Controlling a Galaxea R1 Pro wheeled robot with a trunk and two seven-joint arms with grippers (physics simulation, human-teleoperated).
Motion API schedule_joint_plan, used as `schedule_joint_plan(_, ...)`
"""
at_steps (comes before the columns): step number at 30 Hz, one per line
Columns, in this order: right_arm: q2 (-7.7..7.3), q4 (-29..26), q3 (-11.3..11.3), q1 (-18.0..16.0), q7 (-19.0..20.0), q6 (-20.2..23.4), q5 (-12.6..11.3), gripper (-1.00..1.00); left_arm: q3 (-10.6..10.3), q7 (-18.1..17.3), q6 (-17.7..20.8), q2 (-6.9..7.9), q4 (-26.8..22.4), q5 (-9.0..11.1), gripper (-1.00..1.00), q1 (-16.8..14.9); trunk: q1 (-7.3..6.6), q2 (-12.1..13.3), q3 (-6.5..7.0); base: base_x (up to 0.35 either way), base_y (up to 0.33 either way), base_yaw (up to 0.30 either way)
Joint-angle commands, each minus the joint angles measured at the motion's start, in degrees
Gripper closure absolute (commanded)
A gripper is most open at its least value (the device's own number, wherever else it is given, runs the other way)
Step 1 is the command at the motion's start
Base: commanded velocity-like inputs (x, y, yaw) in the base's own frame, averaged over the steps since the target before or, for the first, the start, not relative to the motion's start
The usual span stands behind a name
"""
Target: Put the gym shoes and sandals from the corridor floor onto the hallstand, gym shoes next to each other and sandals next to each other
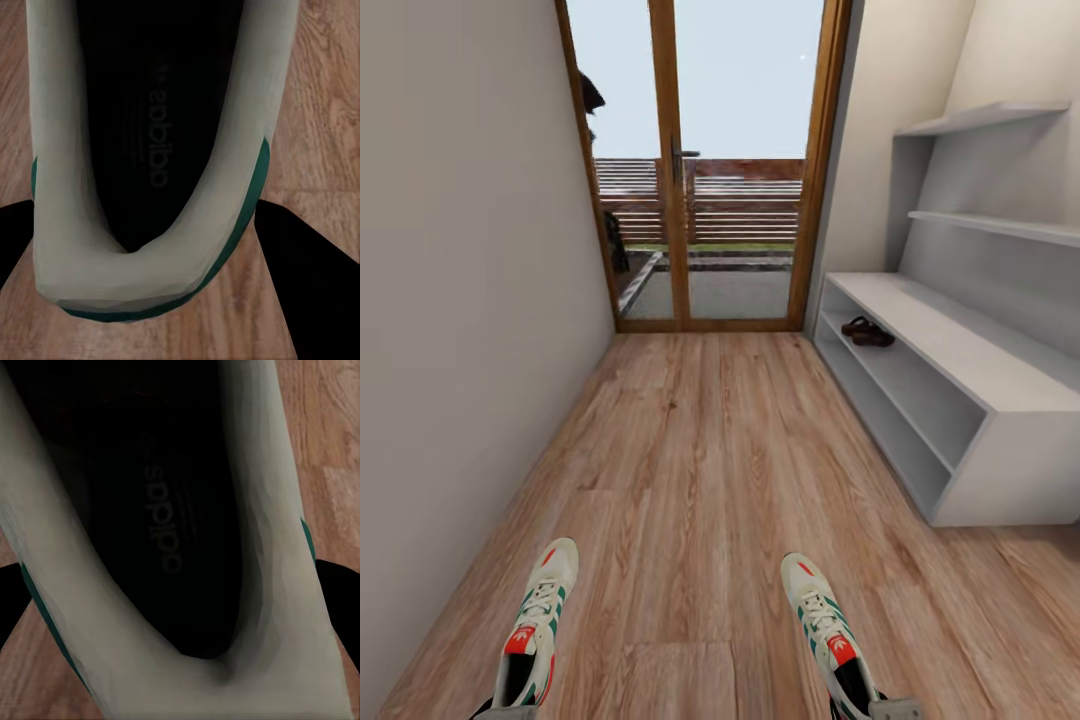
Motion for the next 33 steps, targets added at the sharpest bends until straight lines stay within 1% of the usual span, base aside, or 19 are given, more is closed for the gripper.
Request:
schedule_joint_plan(1,0.03,0.0,-0.4,0.0,0.1,-0.2,0.5,1.0,0.5,-0.3,-0.2,-0.02,0.0,-0.4,1.0,0.0,0.02,0.0,-0.05,0.337,0.0,0.0)
schedule_joint_plan(33,0.03,0.0,-0.4,0.0,0.1,-0.2,0.5,1.0,0.5,-0.3,-0.2,-0.02,0.0,-0.4,1.0,0.0,0.02,0.0,-0.05,0.337,0.0,0.0)
